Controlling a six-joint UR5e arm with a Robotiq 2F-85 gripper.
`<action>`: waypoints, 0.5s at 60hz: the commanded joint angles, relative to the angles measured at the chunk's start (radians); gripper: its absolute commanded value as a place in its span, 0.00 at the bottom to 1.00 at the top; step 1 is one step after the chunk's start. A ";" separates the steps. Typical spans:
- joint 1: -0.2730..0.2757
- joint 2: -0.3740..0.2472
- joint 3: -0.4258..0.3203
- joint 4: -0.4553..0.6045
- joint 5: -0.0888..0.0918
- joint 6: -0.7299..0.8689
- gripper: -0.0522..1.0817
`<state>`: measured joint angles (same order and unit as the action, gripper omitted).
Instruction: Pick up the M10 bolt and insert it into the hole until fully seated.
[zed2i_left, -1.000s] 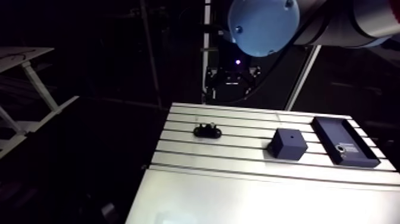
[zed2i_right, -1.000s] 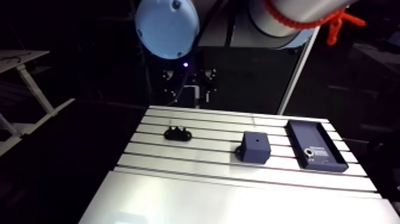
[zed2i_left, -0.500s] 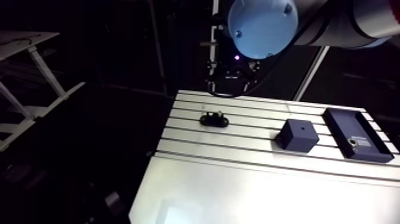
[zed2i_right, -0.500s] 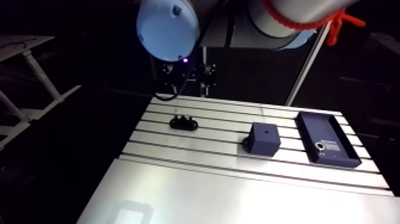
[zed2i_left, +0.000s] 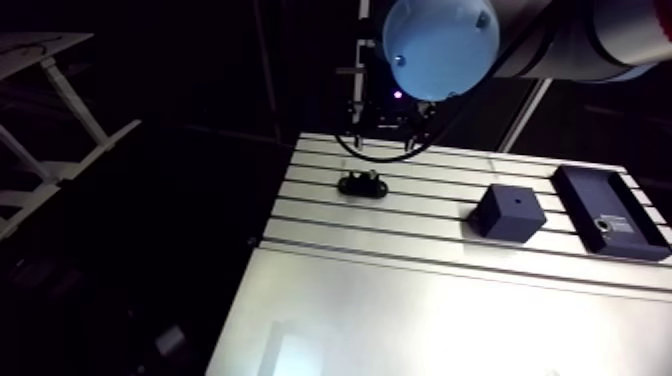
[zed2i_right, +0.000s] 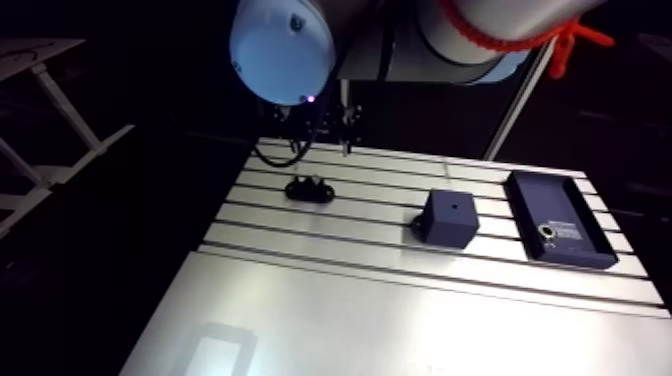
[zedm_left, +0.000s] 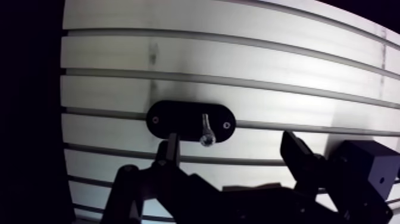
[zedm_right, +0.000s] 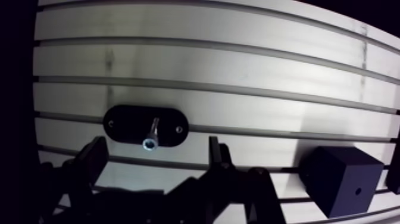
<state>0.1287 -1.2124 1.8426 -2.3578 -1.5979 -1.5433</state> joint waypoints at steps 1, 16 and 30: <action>0.000 0.027 -0.001 -0.002 0.032 -0.007 0.19; 0.002 0.039 0.000 -0.004 0.034 -0.007 0.25; 0.002 0.049 0.000 -0.004 0.034 -0.007 0.29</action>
<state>0.1299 -1.1719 1.8430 -2.3615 -1.5648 -1.5498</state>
